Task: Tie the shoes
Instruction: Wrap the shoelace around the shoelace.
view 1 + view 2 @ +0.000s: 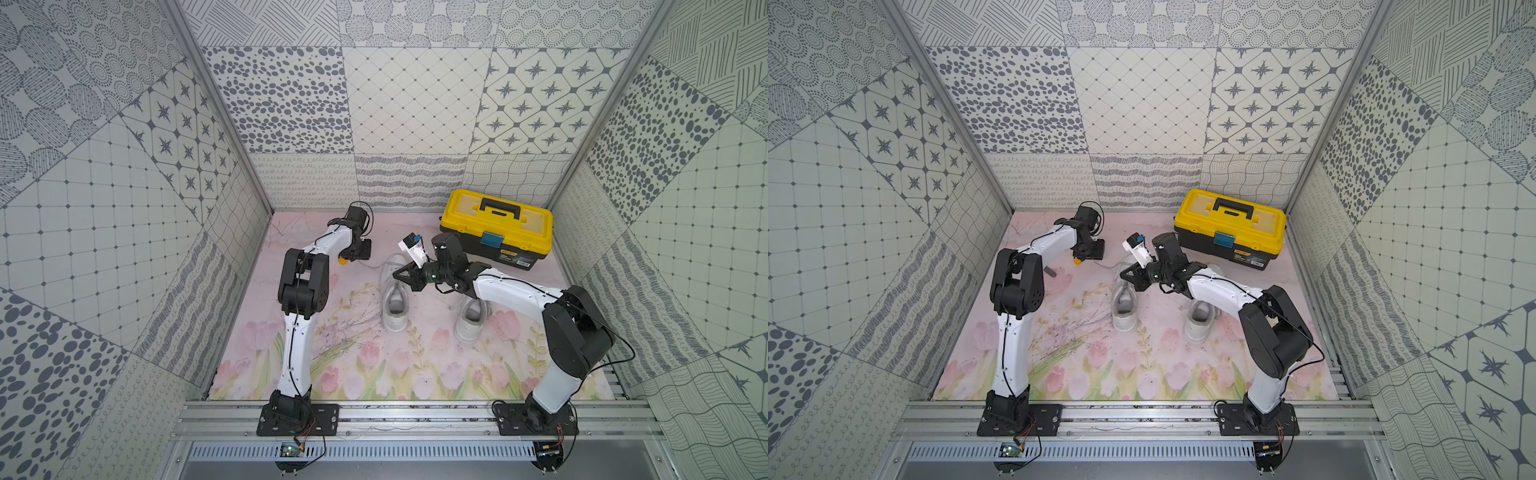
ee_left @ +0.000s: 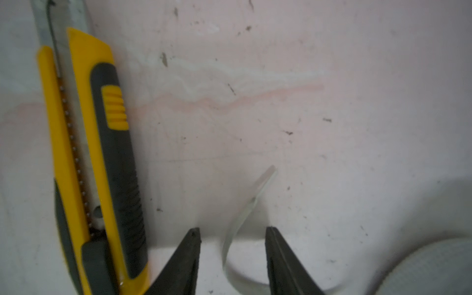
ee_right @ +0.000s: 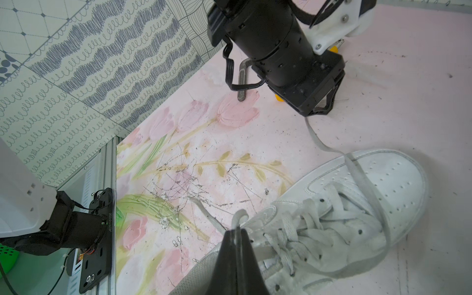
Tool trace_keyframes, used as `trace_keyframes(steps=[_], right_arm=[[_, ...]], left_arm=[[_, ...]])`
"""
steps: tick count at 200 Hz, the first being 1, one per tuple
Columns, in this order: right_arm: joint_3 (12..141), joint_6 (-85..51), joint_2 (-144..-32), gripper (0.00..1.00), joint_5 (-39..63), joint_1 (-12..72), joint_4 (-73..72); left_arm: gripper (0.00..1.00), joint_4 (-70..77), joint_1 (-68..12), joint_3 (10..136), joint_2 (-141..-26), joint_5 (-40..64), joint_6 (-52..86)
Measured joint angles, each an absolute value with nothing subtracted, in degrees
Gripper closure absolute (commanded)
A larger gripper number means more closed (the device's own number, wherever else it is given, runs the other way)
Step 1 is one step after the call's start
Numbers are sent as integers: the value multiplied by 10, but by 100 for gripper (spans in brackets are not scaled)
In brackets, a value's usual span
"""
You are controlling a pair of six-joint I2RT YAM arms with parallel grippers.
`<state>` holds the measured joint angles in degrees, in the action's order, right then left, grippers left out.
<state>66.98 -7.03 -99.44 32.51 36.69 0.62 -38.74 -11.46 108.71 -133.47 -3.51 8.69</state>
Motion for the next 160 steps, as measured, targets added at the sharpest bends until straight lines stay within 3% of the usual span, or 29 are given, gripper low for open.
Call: trace_keyframes(steps=[41,95,160], right_arm=[[670,-70,-994,100,317,369,6],[670,-74,-990,100,298,370,7],[670,-99,-982,100,267,370,18]], left_arm=[[100,-397,-114,1091,-1338,-55,79],[100,-390,-112,1019,-1271,-50,78],[100,-343,-111,805,-968,-13,100]])
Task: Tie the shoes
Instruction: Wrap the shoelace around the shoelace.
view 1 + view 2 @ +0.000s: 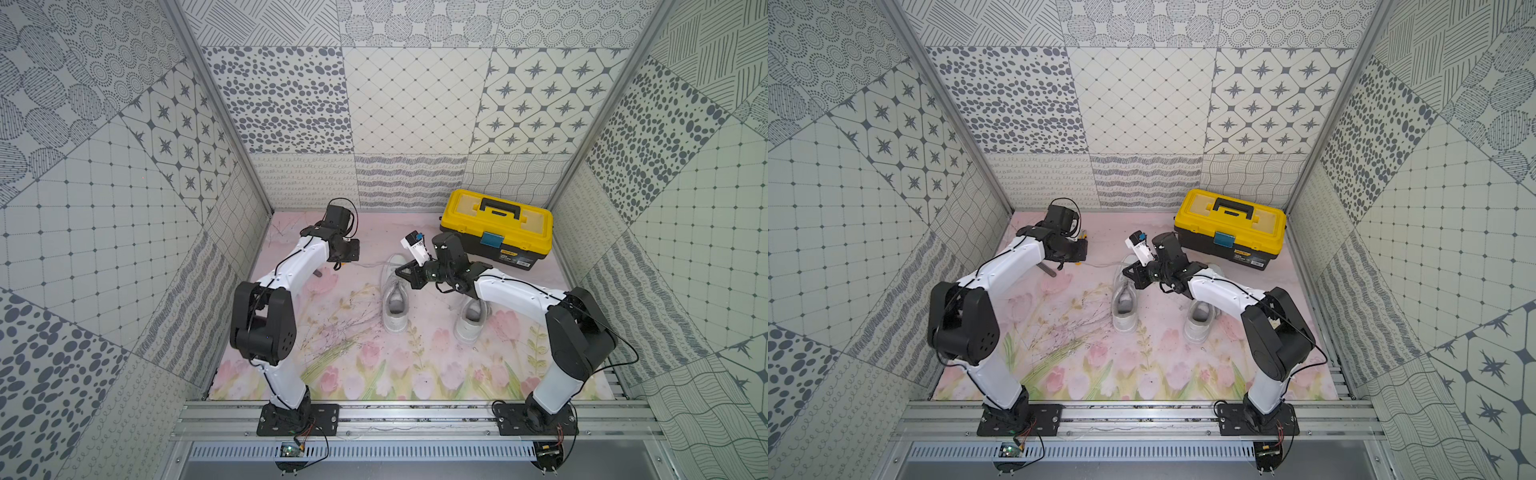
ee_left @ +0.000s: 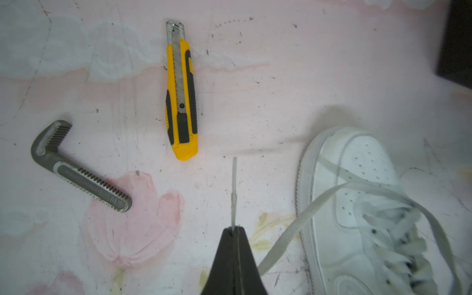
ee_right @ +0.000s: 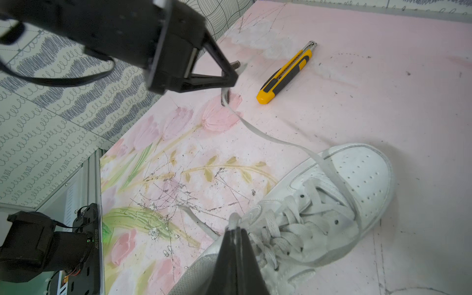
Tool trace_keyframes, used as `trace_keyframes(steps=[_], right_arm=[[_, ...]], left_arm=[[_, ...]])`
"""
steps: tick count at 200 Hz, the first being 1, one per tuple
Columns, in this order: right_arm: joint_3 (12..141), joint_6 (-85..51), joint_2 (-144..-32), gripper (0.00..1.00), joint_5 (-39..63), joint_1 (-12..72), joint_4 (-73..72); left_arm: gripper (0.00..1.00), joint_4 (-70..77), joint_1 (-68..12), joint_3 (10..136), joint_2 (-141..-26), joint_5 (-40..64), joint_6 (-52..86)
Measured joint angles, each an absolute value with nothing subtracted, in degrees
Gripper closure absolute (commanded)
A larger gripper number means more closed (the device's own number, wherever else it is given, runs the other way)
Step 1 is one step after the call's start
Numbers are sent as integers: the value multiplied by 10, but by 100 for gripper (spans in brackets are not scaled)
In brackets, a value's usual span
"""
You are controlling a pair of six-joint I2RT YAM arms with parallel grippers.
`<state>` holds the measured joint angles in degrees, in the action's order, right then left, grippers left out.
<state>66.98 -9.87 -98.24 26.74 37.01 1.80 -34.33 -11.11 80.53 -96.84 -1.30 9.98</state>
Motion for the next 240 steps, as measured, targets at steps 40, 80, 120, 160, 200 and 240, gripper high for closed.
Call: trace_keyframes(steps=[40,80,120,160,200,240], right_arm=[[670,-116,-982,100,253,370,38],[671,-134,-982,100,253,370,41],[671,-143,-982,100,252,370,42],[678,-151,-982,100,256,364,45],[686,-161,-982,100,269,353,46],[687,-163,-983,100,279,343,50]], left_arm=[[100,-333,-131,684,-760,22,134],[100,-338,-187,638,-603,58,171],[100,-340,-256,628,-552,85,203],[100,-334,-345,649,-559,102,220],[100,-302,-441,679,-615,109,225],[100,-254,-503,696,-690,131,225]])
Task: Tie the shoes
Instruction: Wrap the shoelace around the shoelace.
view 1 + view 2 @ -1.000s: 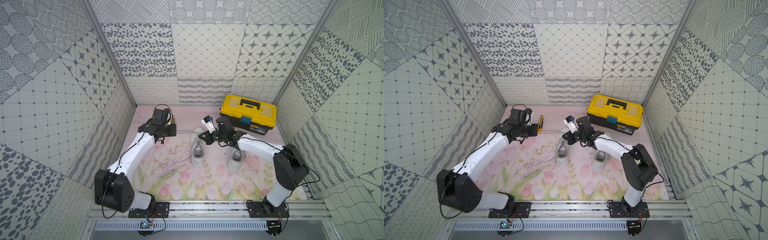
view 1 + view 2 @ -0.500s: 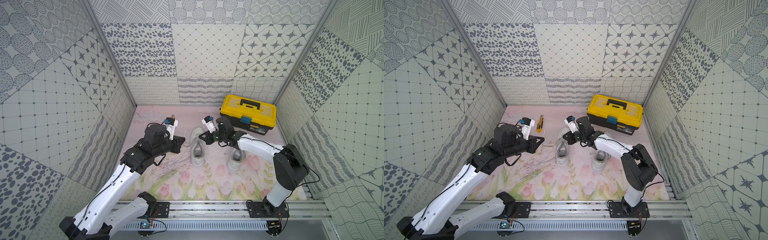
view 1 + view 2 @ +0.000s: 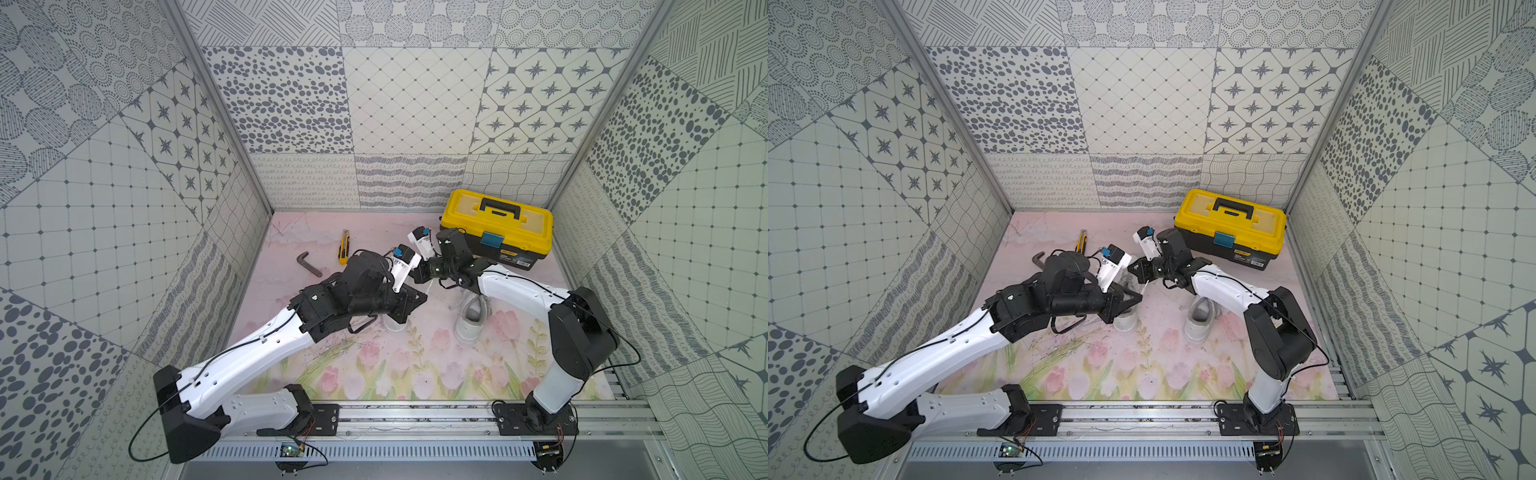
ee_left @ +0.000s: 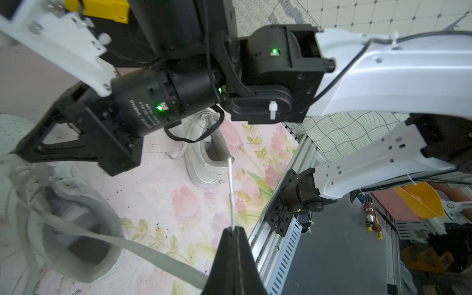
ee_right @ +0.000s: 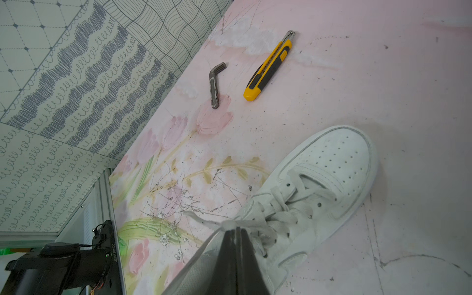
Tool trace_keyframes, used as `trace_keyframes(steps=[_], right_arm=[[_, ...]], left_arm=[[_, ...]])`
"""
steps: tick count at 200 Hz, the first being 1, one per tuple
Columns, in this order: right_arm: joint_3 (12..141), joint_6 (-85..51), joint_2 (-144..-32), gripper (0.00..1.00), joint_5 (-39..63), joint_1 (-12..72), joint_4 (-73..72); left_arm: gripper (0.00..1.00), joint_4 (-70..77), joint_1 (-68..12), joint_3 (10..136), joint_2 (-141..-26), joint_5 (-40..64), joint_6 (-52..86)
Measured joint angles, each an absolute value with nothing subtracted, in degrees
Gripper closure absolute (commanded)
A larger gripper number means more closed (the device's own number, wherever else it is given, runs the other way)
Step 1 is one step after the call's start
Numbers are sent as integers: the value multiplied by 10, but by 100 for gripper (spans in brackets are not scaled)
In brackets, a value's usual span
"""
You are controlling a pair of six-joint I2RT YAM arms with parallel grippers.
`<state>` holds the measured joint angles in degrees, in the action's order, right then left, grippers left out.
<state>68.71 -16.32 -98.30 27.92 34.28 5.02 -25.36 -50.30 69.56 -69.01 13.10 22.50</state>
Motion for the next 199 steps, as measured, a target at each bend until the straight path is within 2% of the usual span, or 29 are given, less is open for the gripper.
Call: trace_keyframes(steps=[44,106,145,174,199], right_arm=[[689,-163,-983,100,285,339,54],[691,-161,-987,100,287,337,59],[697,-158,-987,100,287,337,65],[697,-154,-987,100,289,337,72],[697,-149,-987,100,291,337,73]], left_arm=[[100,-201,-531,703,-760,163,229],[62,-159,-538,699,-809,198,241],[54,-161,-538,712,-804,206,228],[55,-175,-524,710,-769,196,209],[55,-190,-478,683,-721,189,197]])
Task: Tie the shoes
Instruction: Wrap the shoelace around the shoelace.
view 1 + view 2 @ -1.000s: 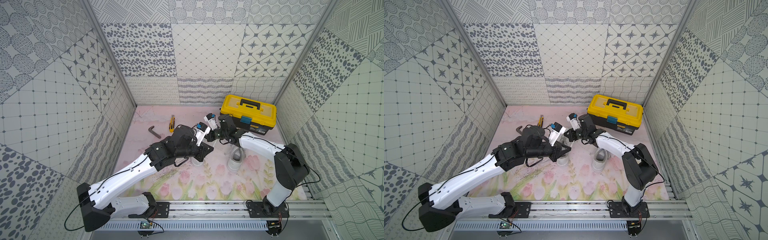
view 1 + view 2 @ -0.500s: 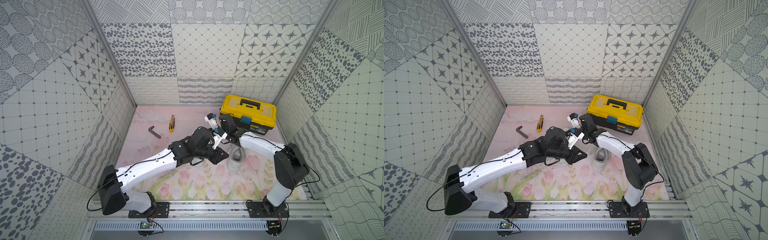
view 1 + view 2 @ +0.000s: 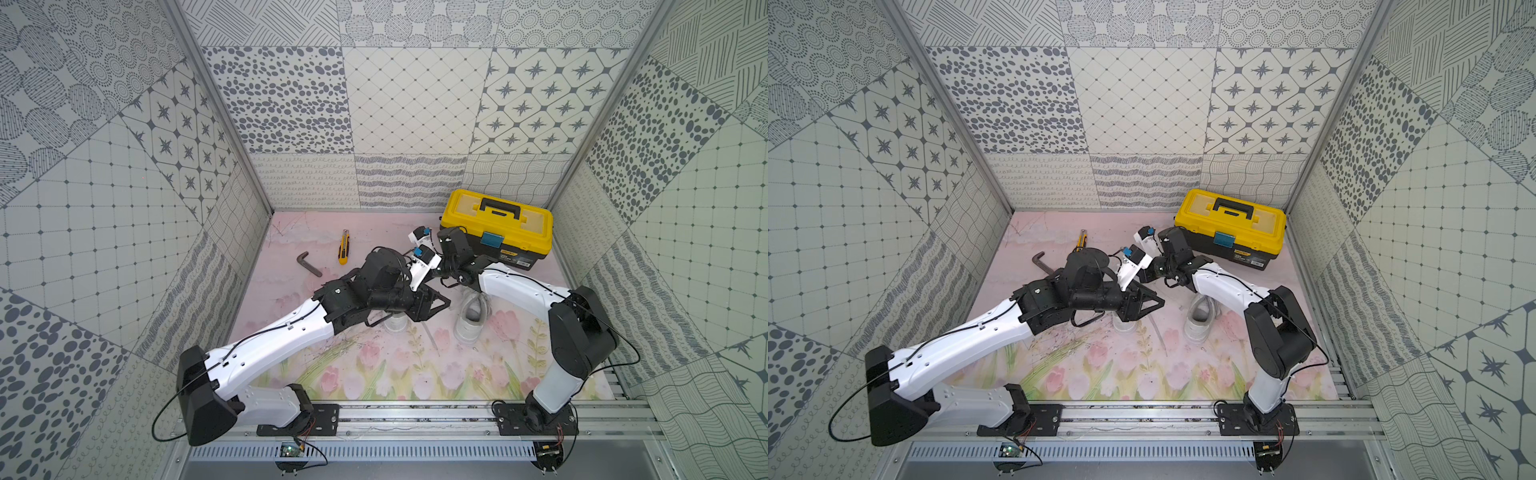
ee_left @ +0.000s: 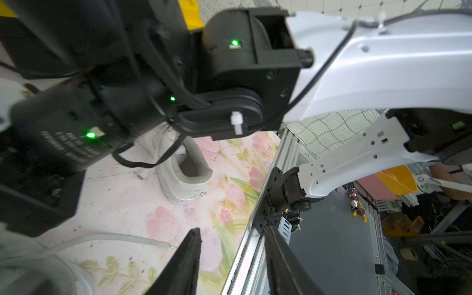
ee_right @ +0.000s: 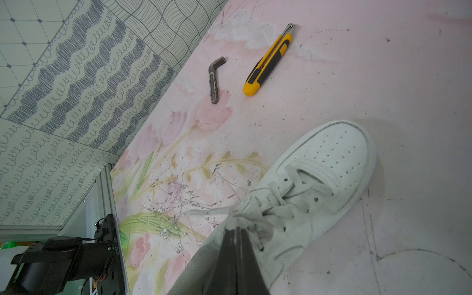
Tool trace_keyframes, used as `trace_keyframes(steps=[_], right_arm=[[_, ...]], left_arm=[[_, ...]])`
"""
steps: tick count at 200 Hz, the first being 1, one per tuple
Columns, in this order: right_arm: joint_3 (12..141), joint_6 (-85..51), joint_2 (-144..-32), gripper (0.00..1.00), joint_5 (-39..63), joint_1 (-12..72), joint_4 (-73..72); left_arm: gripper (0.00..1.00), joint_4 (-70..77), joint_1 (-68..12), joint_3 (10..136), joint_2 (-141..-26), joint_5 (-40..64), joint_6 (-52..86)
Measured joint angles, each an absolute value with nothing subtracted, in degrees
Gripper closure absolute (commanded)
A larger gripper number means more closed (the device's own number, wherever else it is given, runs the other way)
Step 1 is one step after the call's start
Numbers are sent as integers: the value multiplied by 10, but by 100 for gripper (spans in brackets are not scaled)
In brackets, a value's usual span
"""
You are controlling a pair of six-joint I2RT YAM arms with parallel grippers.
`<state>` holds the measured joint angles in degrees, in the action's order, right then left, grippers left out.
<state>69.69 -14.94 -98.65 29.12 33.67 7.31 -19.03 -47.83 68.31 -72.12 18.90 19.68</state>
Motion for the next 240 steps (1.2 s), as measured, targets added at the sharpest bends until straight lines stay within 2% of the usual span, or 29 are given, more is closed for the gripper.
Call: trace_keyframes(steps=[45,92,155,240], right_arm=[[697,-148,-987,100,293,337,76],[697,-148,-987,100,293,337,77],[699,-157,-987,100,295,337,90],[713,-173,-987,100,298,336,107]], left_arm=[[53,-214,-338,615,-674,196,167],[49,-212,-220,589,-739,235,121],[44,-155,-193,594,-861,296,56],[47,-107,-198,643,-931,348,-9]])
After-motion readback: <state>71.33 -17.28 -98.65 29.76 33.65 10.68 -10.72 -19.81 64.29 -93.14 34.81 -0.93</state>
